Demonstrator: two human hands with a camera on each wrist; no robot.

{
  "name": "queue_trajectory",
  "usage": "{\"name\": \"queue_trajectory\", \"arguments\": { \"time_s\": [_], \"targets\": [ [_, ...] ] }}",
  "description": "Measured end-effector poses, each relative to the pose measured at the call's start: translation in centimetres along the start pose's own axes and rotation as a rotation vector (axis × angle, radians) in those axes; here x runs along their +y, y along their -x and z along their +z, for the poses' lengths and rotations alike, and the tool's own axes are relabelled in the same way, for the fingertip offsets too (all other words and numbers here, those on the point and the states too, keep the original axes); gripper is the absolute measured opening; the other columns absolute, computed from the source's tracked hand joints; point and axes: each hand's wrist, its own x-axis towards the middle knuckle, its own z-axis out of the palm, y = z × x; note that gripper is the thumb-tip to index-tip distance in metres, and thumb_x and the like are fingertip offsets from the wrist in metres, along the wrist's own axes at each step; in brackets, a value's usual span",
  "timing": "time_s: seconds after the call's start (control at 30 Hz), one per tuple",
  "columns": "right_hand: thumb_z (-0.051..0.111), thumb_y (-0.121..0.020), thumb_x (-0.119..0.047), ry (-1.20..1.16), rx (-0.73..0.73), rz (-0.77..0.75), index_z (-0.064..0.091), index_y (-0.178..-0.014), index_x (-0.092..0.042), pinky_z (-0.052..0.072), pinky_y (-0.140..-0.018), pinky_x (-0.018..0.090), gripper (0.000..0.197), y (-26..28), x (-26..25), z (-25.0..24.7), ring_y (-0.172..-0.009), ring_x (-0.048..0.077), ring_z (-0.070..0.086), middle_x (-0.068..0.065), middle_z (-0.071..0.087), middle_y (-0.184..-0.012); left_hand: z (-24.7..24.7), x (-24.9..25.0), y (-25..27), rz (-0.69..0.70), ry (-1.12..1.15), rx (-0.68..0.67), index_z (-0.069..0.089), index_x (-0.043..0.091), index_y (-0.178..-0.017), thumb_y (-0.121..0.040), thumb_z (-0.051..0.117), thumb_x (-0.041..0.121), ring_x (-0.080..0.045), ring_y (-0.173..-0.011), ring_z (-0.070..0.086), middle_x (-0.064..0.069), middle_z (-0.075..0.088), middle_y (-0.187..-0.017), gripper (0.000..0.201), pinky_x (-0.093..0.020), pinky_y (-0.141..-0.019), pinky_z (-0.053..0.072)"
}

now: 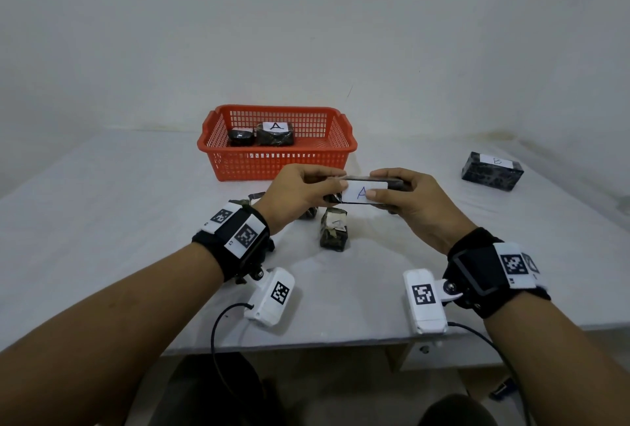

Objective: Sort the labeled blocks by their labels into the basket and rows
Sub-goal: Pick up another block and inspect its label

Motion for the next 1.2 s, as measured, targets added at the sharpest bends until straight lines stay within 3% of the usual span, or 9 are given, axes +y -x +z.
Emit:
{"name": "queue_trajectory", "arguments": {
  "time_s": [0.13,0.3,0.37,0.47,0.6,0.73,0.93,1.07,1.2],
  "targets": [
    [0.080,-0.082,0.005,0.056,-0.017,-0.014,0.069,-0.117,0.000,0.050,-0.063,0.011,0.037,-0.10,0.19,-0.45,-0.065,-0.001,0.068,-0.013,0.071,-0.069,-0.31,0.00,0.07,-0.006,-0.007,-0.039,0.072,0.004,-0.122,-0.091,0.076,0.008,-0.033,-0.111,0.073,-0.018,0.075,-0.118,0.032,-0.047,-0.100,0.058],
    [0.077,-0.086,-0.004,-0.122,-0.048,0.075,0.065,-0.123,0.002,0.061,-0.084,0.033,0.039,-0.23,0.14,-0.18,-0.097,0.024,0.073,0.016,0.074,-0.113,-0.47,0.19,0.47,0.070,-0.116,-0.014,0.074,0.009,-0.119,-0.084,0.081,0.000,-0.022,-0.099,0.076,-0.010,0.078,-0.112,0.037,-0.030,-0.088,0.061],
    [0.073,-0.092,-0.014,-0.132,-0.076,0.127,0.069,-0.119,0.002,0.061,-0.085,0.035,0.031,-0.28,0.26,-0.24,-0.099,0.026,0.072,0.020,0.074,-0.116,-0.49,0.31,0.69,0.084,-0.125,-0.028,0.073,0.010,-0.119,-0.082,0.082,-0.003,-0.021,-0.102,0.076,-0.010,0.078,-0.113,0.040,-0.029,-0.089,0.061],
    [0.072,-0.093,-0.009,-0.141,-0.071,0.127,0.070,-0.119,0.004,0.062,-0.087,0.032,0.029,-0.27,0.66,-0.37,-0.095,0.027,0.073,0.026,0.072,-0.120,-0.55,0.38,0.77,0.082,-0.119,-0.054,0.071,0.010,-0.121,-0.081,0.082,-0.004,-0.024,-0.108,0.075,-0.011,0.077,-0.116,0.044,-0.035,-0.094,0.061],
    [0.072,-0.090,0.002,-0.163,-0.025,0.077,0.068,-0.117,0.010,0.061,-0.085,0.029,0.028,-0.27,0.78,-0.40,-0.099,0.030,0.074,0.025,0.073,-0.118,-0.17,0.52,0.73,-0.023,-0.045,-0.066,0.072,0.004,-0.118,-0.094,0.074,0.017,-0.036,-0.112,0.072,-0.018,0.074,-0.120,0.027,-0.041,-0.099,0.060],
    [0.072,-0.089,0.002,-0.148,-0.020,0.087,0.069,-0.109,0.005,0.062,-0.085,0.031,0.021,-0.27,0.63,-0.24,-0.094,0.028,0.073,0.021,0.073,-0.108,-0.06,0.48,0.56,-0.050,-0.010,-0.036,0.069,-0.008,-0.116,-0.097,0.068,0.004,-0.038,-0.105,0.075,-0.024,0.075,-0.115,0.023,-0.040,-0.088,0.064],
    [0.072,-0.093,-0.012,-0.103,0.028,0.064,0.074,-0.093,-0.002,0.060,-0.089,0.036,0.010,-0.41,0.57,0.00,-0.086,0.018,0.071,0.008,0.075,-0.091,0.29,0.46,0.88,-0.052,0.007,-0.022,0.074,0.001,-0.110,-0.097,0.069,0.009,-0.031,-0.101,0.076,-0.020,0.076,-0.113,0.016,-0.028,-0.080,0.063],
    [0.073,-0.091,-0.009,-0.128,-0.004,0.063,0.072,-0.104,0.000,0.060,-0.091,0.037,0.015,-0.35,0.55,-0.07,-0.092,0.020,0.071,0.012,0.074,-0.099,0.15,0.32,0.62,-0.041,0.029,0.009,0.074,-0.002,-0.113,-0.099,0.066,0.009,-0.034,-0.104,0.075,-0.021,0.076,-0.113,0.019,-0.034,-0.087,0.064],
    [0.072,-0.091,-0.003,-0.152,-0.032,0.063,0.069,-0.119,0.009,0.060,-0.097,0.037,0.030,-0.27,0.65,-0.16,-0.102,0.026,0.072,0.023,0.073,-0.118,0.03,0.21,0.50,-0.032,0.049,0.029,0.072,-0.006,-0.116,-0.099,0.066,0.009,-0.025,-0.098,0.076,-0.021,0.076,-0.114,0.024,-0.033,-0.088,0.063]
  ]
}}
